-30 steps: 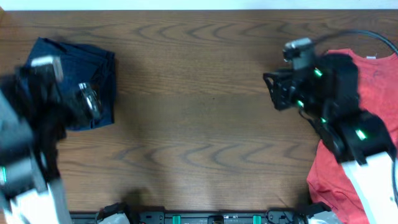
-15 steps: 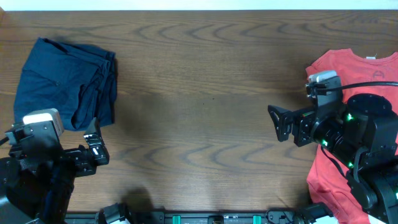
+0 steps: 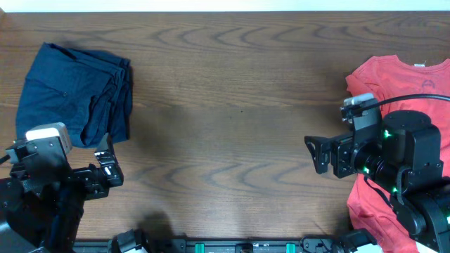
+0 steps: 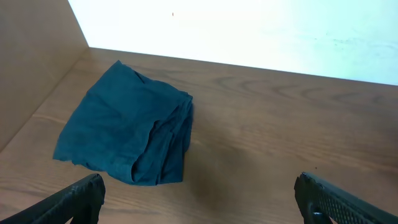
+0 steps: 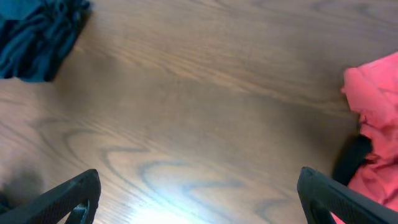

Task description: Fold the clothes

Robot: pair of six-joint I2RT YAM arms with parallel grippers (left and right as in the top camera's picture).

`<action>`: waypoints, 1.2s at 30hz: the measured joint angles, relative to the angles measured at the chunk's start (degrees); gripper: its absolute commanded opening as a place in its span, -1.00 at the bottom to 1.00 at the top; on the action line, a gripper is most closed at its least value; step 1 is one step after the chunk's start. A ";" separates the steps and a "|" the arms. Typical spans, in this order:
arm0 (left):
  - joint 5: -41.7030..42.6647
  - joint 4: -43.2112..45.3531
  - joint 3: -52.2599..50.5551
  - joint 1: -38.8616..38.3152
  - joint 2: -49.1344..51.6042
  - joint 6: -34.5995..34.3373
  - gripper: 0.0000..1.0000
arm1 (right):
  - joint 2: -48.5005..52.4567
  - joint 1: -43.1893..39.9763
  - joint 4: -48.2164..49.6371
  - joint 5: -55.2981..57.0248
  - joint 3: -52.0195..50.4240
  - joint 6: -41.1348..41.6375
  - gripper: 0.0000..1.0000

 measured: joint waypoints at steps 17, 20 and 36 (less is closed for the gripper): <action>-0.02 -0.02 0.00 0.00 0.00 0.00 0.96 | -23.15 -9.75 34.97 -3.85 -28.44 -19.17 0.99; -0.02 -0.09 0.00 0.00 0.00 0.00 0.96 | -29.42 -11.17 37.88 -4.50 -36.28 -19.80 0.99; -0.02 -0.07 0.00 0.00 0.07 0.00 0.96 | -50.62 -13.75 56.94 -5.64 -66.47 -16.83 0.99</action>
